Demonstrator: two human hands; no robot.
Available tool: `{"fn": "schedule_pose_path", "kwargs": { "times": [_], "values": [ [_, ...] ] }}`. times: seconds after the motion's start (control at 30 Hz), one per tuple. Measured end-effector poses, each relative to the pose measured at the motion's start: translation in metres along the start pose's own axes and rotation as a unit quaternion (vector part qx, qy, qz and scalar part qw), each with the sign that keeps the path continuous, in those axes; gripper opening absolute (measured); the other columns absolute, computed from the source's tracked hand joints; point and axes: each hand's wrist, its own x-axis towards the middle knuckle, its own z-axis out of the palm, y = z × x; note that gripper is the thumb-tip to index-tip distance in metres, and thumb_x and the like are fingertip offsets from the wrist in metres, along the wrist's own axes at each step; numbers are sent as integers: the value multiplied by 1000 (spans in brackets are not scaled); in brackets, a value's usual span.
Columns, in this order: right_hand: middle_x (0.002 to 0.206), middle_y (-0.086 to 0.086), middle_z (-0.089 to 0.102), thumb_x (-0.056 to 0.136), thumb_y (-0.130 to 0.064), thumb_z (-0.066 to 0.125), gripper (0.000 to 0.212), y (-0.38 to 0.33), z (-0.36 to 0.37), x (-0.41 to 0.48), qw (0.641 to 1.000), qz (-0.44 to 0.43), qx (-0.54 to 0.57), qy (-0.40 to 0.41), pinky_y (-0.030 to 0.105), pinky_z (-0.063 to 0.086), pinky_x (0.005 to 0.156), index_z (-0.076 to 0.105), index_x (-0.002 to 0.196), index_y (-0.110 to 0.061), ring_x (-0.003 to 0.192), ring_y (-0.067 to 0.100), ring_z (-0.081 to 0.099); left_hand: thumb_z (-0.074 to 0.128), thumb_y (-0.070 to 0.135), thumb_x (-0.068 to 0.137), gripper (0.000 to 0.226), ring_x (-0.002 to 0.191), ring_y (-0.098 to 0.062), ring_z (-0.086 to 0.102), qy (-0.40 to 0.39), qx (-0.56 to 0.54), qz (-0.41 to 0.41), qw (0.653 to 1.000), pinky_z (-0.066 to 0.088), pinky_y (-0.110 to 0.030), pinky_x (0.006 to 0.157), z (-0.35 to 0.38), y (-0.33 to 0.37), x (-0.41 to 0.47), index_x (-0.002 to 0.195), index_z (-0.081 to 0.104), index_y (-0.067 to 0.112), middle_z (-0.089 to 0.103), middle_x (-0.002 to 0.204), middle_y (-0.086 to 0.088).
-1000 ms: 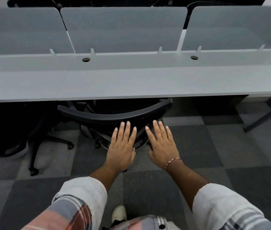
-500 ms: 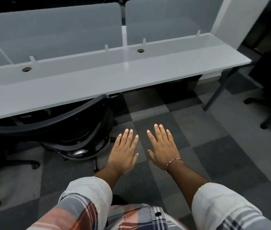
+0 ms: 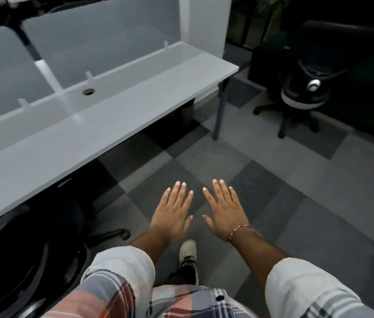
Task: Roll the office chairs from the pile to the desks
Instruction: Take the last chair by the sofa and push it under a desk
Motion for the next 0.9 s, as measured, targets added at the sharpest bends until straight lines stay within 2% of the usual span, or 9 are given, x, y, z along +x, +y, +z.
{"fn": "schedule_pose_path", "kwargs": {
  "times": [0.1, 0.2, 0.4, 0.63, 0.73, 0.83, 0.9],
  "values": [
    [157, 21, 29, 82, -57, 65, 84, 34, 1, 26, 999, 38, 3, -6, 54, 28, 116, 37, 151, -17, 147, 38, 23, 36, 50, 91, 71, 147, -37, 32, 11, -4, 54, 998, 22, -51, 121, 2, -4, 61, 148, 47, 8, 40, 155, -22],
    [156, 20, 31, 80, -56, 66, 84, 69, -4, 57, 997, 70, 9, -10, 54, 30, 115, 39, 150, -18, 147, 38, 25, 36, 50, 91, 71, 146, -37, 33, 3, -4, 95, 995, 20, -50, 119, -1, -9, 122, 147, 48, 8, 41, 154, -21],
    [159, 20, 26, 83, -53, 64, 83, 134, -23, 108, 985, 173, 16, 2, 54, 22, 118, 35, 152, -17, 149, 38, 19, 35, 48, 90, 71, 145, -38, 34, 25, -4, 182, 983, 18, -49, 117, -9, -8, 237, 146, 49, 7, 42, 153, -22],
    [160, 20, 22, 83, -50, 66, 84, 230, -24, 141, 965, 260, 22, 0, 53, 22, 119, 32, 153, -18, 149, 38, 17, 37, 49, 89, 71, 146, -38, 33, 10, -17, 249, 968, 18, -50, 118, -14, 40, 359, 146, 49, 7, 41, 153, -23],
    [161, 20, 20, 84, -50, 63, 83, 287, -19, 159, 959, 282, 23, 1, 54, 21, 119, 31, 154, -18, 150, 38, 15, 34, 49, 90, 72, 147, -37, 33, 4, -11, 262, 965, 23, -51, 121, -12, 68, 418, 147, 49, 8, 41, 154, -22],
    [163, 20, 10, 91, -50, 56, 81, 345, -18, 174, 957, 290, 30, -1, 52, 12, 122, 20, 157, -19, 151, 37, 5, 34, 50, 90, 72, 147, -38, 31, 6, -13, 268, 963, 25, -51, 119, -14, 97, 474, 147, 48, 8, 40, 155, -21],
    [164, 18, -1, 95, -50, 48, 80, 386, -19, 183, 957, 290, 26, 3, 50, 4, 123, 9, 158, -20, 151, 35, -6, 33, 50, 91, 72, 149, -37, 27, 13, -2, 272, 962, 20, -50, 120, -18, 117, 510, 150, 44, 9, 36, 157, -21]
  ]
}}
